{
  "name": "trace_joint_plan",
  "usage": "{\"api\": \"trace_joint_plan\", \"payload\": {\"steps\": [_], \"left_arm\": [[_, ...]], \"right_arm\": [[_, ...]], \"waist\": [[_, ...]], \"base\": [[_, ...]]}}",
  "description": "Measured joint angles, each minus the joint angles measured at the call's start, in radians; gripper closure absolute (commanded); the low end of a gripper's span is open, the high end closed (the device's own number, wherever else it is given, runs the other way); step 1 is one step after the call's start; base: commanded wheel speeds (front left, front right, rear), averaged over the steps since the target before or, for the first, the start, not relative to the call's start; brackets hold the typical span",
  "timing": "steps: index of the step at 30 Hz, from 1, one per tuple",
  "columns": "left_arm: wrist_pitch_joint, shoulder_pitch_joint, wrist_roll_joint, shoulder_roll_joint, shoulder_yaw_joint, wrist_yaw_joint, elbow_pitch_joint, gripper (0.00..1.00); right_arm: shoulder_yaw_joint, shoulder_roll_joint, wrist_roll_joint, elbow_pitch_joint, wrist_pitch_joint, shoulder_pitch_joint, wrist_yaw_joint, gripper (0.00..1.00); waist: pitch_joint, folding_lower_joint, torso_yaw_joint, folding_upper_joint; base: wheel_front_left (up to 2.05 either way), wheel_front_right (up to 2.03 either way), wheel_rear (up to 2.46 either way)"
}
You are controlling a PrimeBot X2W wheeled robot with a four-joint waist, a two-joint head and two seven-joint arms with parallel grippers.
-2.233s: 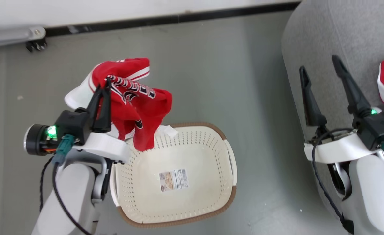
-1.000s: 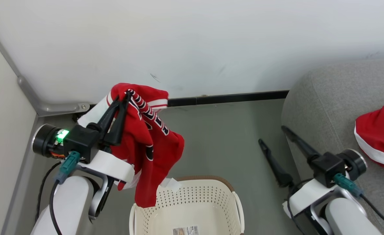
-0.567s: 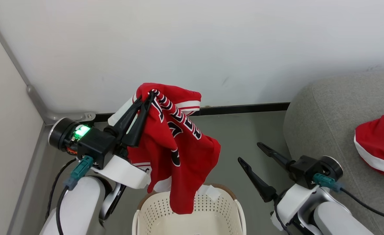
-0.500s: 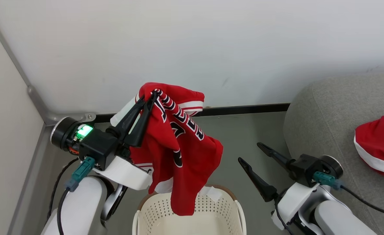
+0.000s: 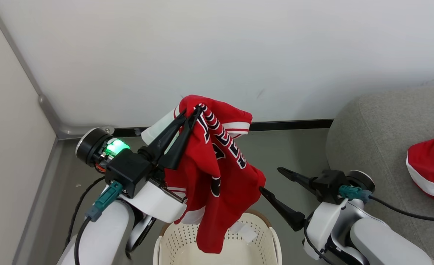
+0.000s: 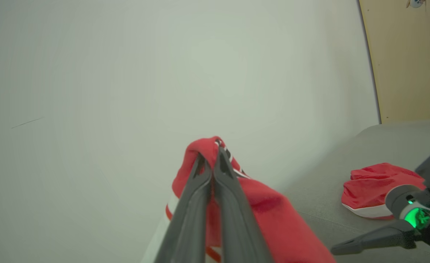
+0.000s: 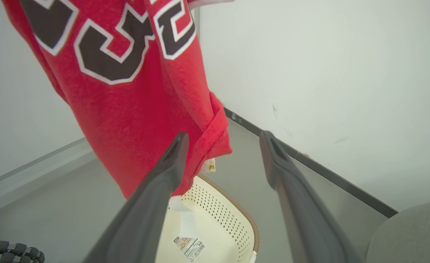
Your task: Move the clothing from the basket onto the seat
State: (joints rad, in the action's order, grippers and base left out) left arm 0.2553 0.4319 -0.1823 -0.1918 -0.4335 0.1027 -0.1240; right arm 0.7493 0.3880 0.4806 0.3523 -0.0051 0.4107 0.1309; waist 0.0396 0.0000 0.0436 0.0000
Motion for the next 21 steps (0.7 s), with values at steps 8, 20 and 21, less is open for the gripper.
{"api": "trace_joint_plan", "payload": {"steps": [8, 20, 21], "left_arm": [[-0.004, 0.000, 0.000, 0.008, -0.034, 0.004, 0.020, 1.00], [-0.027, 0.006, -0.002, 0.030, -0.094, 0.012, 0.049, 1.00], [-0.027, 0.007, -0.006, 0.032, -0.098, 0.013, 0.052, 1.00]], "right_arm": [[0.085, 0.021, 0.077, 0.041, 0.011, 0.050, 0.000, 0.00], [0.212, 0.014, 0.182, 0.108, 0.014, 0.123, 0.000, 0.00], [0.224, 0.013, 0.188, 0.111, 0.014, 0.130, 0.000, 0.00]], "waist": [[-0.001, 0.0000, 0.020, 0.0000], [-0.008, 0.0000, 0.057, 0.0000], [-0.009, 0.0000, 0.060, 0.0000]], "base": [[0.00, 0.00, 0.00], [0.00, 0.00, 0.00], [0.00, 0.00, 0.00]]}}
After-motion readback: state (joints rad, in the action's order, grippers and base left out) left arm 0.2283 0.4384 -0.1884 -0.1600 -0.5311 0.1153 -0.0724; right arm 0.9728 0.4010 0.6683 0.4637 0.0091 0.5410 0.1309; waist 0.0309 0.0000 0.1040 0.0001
